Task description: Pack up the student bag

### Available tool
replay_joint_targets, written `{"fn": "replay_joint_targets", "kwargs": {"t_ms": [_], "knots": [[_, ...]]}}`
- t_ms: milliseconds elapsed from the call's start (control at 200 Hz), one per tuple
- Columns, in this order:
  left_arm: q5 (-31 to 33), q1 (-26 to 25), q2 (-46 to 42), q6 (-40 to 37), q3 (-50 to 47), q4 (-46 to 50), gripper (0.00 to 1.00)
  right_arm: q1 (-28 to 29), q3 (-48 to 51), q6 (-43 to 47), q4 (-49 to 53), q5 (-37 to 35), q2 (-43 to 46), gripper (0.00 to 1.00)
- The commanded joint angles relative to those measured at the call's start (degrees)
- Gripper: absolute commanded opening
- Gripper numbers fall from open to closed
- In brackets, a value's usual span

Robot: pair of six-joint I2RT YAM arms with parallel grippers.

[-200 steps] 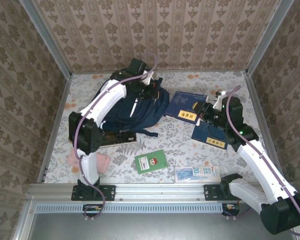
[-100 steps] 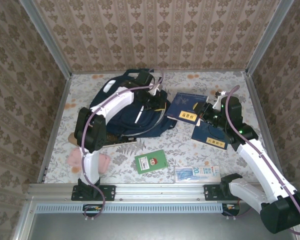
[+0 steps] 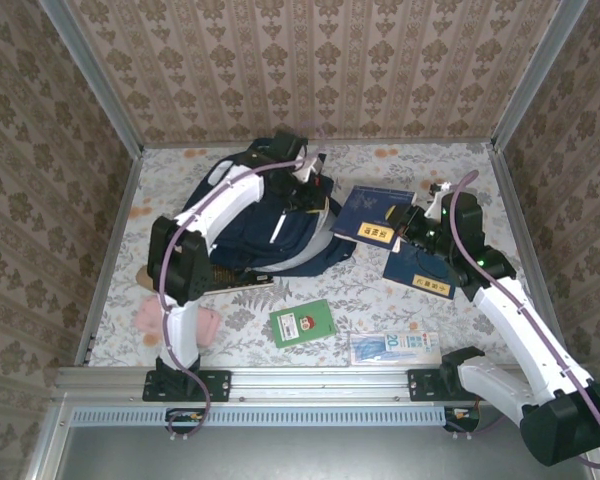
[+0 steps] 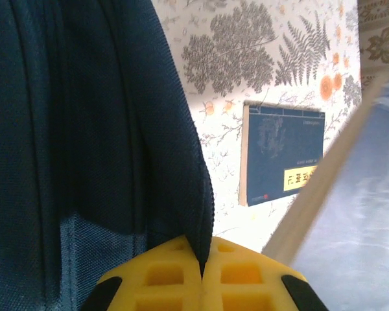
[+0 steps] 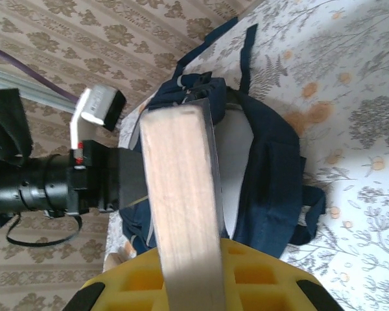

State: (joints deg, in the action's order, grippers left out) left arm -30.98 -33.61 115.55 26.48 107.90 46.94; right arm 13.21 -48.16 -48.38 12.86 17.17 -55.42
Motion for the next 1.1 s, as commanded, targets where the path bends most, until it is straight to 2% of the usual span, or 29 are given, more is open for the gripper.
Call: {"fn": "replay_joint_targets", "kwargs": {"t_ms": [0,265,525,720,845,870,1000,1095], "knots": [[2.6,0.8,-6.2,-5.7,7.5,8.1,0.00,0.7,0.0,-3.6,-7.3,5.0,-2.0,0.00],[2.5,3.2,-9.1,-9.2,15.6,15.4,0.00,5.6,-4.5,-6.2,-11.9,5.3,-11.1,0.00],[-0.3,5.7,-12.0,-8.2,13.9,13.5,0.00,11.9,-10.6,-13.2,-22.0,3.0,-23.8,0.00],[-1.3,7.0,-12.7,-7.0,14.0,12.4,0.00,16.2,-18.2,-18.1,-26.2,-0.3,-37.4,0.00],[-1.6,7.1,-13.7,-6.3,13.7,12.0,0.00,18.3,-24.4,-19.6,-23.4,-2.5,-46.1,0.00],[-1.9,8.7,-14.0,-6.1,13.6,11.7,0.00,18.6,-25.6,-19.8,-22.5,-3.2,-47.6,0.00],[-3.1,9.9,-15.0,-5.1,13.0,10.6,0.00,20.8,-30.5,-21.3,-19.6,-7.4,-54.3,0.00],[-4.1,10.4,-15.1,-4.4,12.9,9.8,0.00,22.5,-36.8,-22.4,-16.5,-8.1,-59.6,0.09]]}}
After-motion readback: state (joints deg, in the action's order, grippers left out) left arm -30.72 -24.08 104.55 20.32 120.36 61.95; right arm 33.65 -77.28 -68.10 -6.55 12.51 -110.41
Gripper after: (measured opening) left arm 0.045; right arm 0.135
